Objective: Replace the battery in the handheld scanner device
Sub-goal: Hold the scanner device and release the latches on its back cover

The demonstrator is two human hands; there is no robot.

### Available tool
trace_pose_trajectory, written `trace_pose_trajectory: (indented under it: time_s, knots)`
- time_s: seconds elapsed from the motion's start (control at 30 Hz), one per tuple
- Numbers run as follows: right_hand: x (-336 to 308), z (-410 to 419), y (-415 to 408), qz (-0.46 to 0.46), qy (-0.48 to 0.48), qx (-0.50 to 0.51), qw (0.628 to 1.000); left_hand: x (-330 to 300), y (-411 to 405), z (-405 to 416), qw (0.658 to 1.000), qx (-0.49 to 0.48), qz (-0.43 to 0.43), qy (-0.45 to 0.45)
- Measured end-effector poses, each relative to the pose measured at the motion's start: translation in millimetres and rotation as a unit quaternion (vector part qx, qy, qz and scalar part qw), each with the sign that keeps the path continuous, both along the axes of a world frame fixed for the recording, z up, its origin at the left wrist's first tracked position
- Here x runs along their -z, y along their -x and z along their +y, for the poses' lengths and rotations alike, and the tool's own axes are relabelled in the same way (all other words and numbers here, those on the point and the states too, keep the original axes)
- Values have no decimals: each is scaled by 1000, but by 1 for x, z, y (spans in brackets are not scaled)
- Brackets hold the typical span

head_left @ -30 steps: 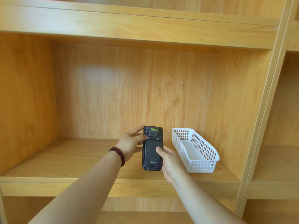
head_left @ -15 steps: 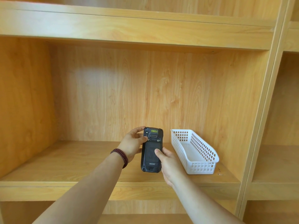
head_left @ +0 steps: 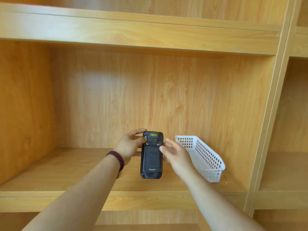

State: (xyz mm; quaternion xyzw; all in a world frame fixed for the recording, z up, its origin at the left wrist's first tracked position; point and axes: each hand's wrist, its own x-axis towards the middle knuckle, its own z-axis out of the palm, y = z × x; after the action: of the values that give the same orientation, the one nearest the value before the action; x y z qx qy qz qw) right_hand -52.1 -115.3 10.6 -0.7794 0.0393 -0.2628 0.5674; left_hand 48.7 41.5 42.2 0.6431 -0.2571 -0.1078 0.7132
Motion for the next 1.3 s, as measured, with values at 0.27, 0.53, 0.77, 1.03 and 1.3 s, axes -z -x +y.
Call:
trace_pose_trajectory:
  time_s: [0.27,0.53,0.77,1.03,1.3]
  knots:
    - [-36,-16,-3,-34,372,8,928,3,5,-1,1000,1,-2,-9]
    - [-32,-25,-2,-74,525,45,847,4,7,-3,1000,4,-2,-20]
    - [-16,-30,-15,-176,611,61,770,9,6,-3,999,5,-7,-36]
    - [-12,-34,-24,-191,589,94,780,13,6,-7,999,12,-2,-42]
    - [4,-12,-5,-71,160,142,974,15,4,-13,1000,-19,8,13]
